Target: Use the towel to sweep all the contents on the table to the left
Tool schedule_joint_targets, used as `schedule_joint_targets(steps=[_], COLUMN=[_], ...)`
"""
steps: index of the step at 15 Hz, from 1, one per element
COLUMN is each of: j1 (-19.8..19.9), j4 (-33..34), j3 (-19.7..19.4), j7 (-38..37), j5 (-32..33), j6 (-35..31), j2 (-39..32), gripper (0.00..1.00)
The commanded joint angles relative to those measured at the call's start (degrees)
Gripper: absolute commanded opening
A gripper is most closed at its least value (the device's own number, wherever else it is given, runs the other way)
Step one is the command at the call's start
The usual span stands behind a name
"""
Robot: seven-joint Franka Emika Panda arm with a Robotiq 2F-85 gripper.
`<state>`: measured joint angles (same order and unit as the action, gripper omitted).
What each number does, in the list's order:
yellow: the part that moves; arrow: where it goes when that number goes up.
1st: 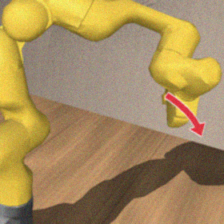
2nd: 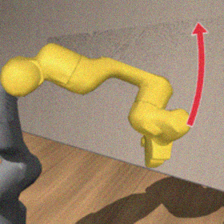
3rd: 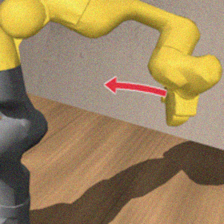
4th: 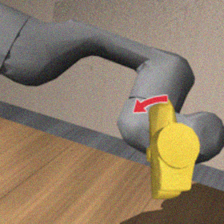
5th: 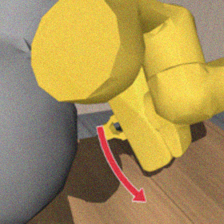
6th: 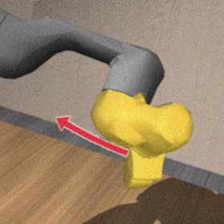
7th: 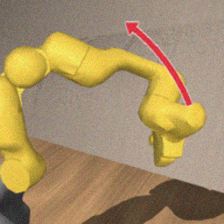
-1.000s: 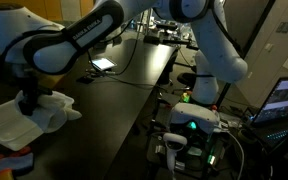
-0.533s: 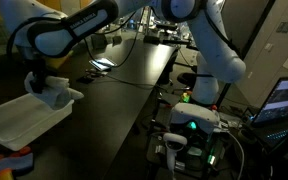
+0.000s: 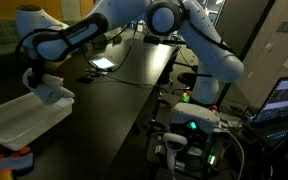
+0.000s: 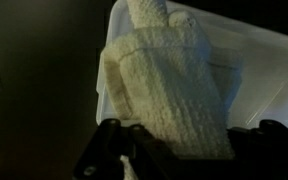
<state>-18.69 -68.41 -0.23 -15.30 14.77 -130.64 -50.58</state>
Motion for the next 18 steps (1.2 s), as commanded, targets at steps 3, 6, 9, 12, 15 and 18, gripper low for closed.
schedule_joint_targets(steps=[3, 6, 9, 12, 15, 18], j1=[1.8, 1.8, 1.1, 1.0, 2.3, 3.7], j4=[11.5, 15.0, 17.8, 19.1, 18.4, 15.2], j3=[1.3, 1.7, 0.8, -0.4, -0.6, -1.6], j7=[-1.4, -1.9, -2.7, -2.9, -2.1, 1.5], j5=[-7.5, -10.3, -10.8, -9.7, -9.2, -8.2], j6=[-3.7, -4.8, -5.9, -6.4, -6.6, -0.9], j2=[-8.1, -10.6, -12.8, -13.2, -11.5, -7.1], gripper=[0.04, 0.37, 0.59, 0.82, 1.00, 1.00])
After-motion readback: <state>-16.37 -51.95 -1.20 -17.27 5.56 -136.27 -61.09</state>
